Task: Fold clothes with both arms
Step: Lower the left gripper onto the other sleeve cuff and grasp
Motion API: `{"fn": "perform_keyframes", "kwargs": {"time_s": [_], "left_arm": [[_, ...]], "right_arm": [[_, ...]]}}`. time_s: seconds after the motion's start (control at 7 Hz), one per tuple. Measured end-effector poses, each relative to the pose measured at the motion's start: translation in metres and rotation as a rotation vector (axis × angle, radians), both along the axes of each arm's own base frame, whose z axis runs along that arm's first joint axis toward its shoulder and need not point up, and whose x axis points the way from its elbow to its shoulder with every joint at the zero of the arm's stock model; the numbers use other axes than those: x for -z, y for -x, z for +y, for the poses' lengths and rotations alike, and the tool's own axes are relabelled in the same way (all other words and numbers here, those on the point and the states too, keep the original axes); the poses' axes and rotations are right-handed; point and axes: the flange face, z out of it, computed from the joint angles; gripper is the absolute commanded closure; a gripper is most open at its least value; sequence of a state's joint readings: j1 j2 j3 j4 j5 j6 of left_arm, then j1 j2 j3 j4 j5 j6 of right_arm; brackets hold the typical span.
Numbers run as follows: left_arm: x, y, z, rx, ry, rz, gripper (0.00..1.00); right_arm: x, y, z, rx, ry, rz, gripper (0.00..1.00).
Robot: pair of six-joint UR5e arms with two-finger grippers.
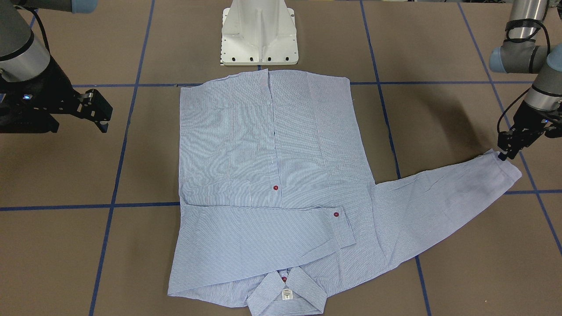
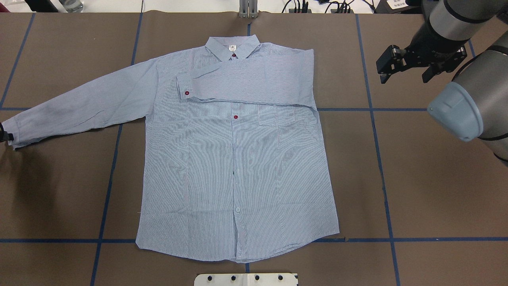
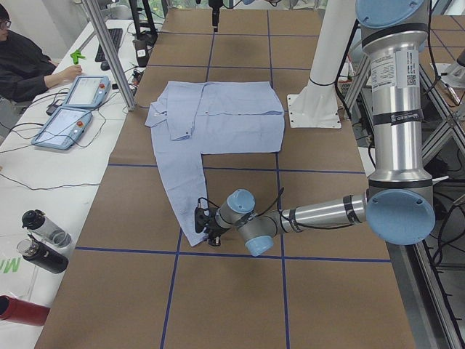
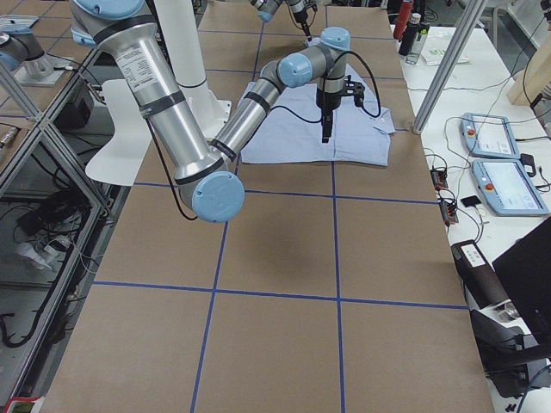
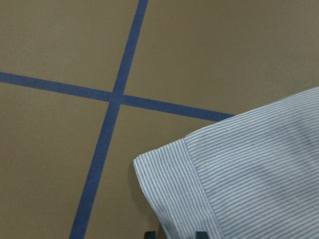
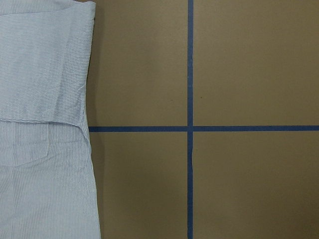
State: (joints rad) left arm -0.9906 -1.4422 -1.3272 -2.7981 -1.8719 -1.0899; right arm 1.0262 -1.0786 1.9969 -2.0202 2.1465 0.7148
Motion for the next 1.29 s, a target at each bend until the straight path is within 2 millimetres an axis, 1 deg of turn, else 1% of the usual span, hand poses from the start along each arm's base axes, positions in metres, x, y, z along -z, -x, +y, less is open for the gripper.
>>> {"fn": "perform_keyframes", "kwargs": {"time_s": [0.43, 0.57, 0.71, 1.0, 1.14, 1.29], "left_arm": [[0.005, -0.001, -0.002, 0.003, -0.005, 0.007, 0.74], [0.005, -0.001, -0.002, 0.004, -0.005, 0.008, 0.83], [0.006, -0.001, -0.002, 0.004, -0.006, 0.008, 1.00], [0.008, -0.001, -0.002, 0.002, -0.010, 0.012, 1.00], [0.014, -0.001, -0.002, 0.000, -0.020, 0.018, 1.00], [0.027, -0.001, -0.003, -0.004, -0.039, 0.032, 1.00]], "right_arm": [[-0.003, 0.001, -0.001, 0.000, 0.006, 0.004, 0.00], [-0.005, 0.002, -0.003, 0.000, 0.010, 0.007, 0.00], [-0.006, 0.002, -0.004, 0.001, 0.013, 0.009, 0.00], [-0.007, 0.003, -0.005, 0.001, 0.015, 0.010, 0.00], [-0.007, 0.003, -0.005, 0.001, 0.015, 0.010, 0.00], [-0.007, 0.002, -0.005, 0.000, 0.015, 0.010, 0.00]]}}
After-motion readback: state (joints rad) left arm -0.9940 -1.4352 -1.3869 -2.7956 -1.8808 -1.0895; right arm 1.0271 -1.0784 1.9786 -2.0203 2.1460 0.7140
